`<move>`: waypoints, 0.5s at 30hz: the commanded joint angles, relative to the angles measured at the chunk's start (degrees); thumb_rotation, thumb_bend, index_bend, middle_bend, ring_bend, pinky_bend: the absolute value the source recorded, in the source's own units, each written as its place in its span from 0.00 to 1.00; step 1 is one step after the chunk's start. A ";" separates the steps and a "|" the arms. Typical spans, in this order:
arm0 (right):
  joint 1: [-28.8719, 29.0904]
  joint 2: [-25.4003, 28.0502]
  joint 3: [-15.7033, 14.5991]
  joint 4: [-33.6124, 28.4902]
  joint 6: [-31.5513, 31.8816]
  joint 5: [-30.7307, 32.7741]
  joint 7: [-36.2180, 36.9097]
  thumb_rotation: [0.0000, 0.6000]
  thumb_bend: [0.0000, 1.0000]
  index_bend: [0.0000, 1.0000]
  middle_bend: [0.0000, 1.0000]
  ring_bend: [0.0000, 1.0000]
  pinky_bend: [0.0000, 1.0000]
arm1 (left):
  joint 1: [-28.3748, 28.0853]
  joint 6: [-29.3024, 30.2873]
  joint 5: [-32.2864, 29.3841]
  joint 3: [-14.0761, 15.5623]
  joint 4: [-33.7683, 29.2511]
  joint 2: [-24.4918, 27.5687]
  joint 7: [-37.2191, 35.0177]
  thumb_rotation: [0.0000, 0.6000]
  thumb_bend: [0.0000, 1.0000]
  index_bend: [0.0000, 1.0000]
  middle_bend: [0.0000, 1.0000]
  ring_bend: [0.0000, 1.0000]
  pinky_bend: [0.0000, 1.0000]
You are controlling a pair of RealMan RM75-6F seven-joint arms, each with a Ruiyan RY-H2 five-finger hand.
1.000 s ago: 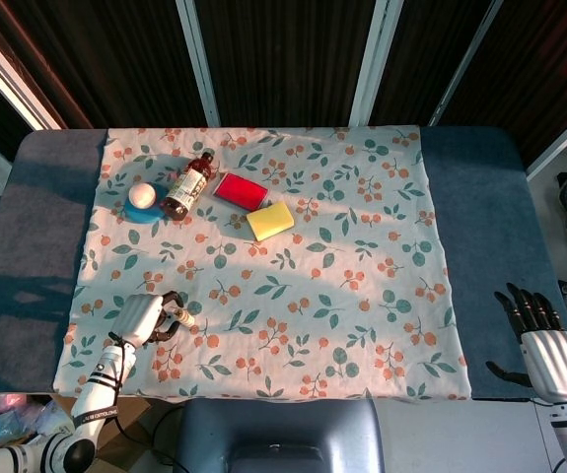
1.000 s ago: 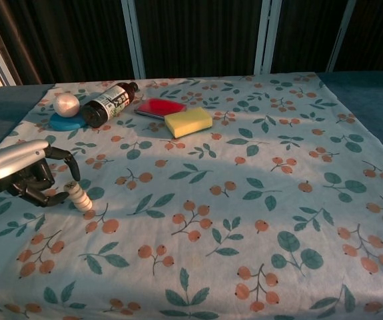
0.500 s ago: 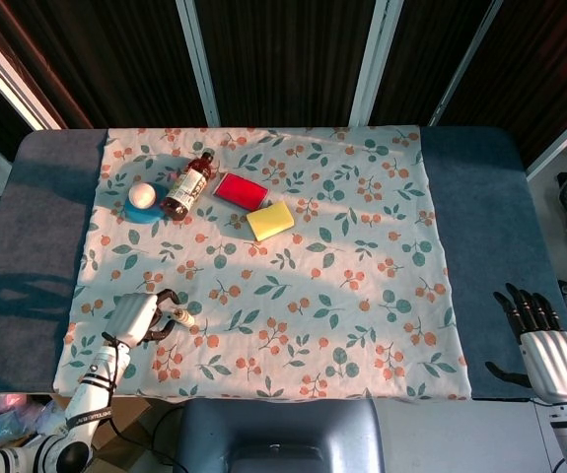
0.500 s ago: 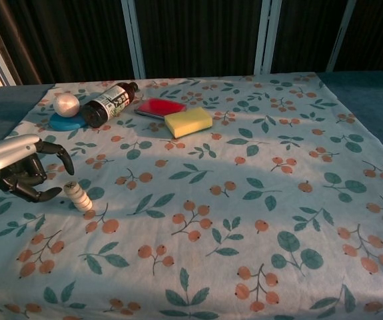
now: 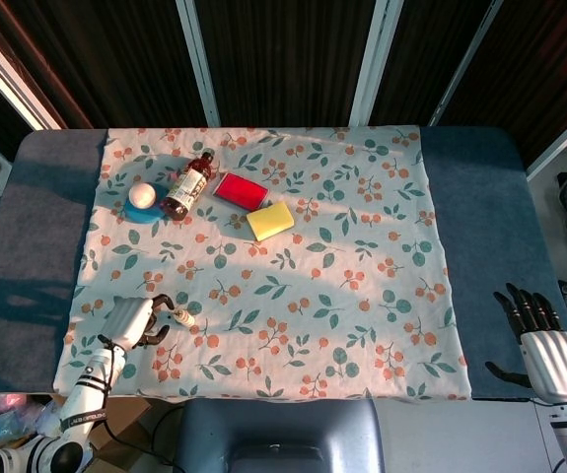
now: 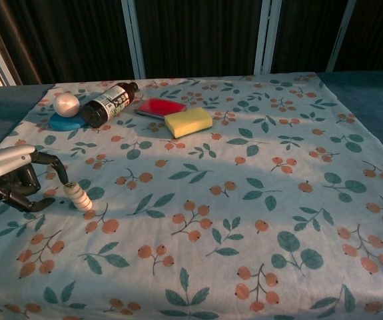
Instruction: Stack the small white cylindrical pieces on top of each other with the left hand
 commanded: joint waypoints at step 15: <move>0.05 0.11 0.04 -0.02 -0.16 0.12 0.19 1.00 0.15 0.00 0.00 0.00 0.00 | 0.08 0.89 0.91 0.24 -0.26 -0.42 0.84 1.00 0.39 0.39 1.00 1.00 1.00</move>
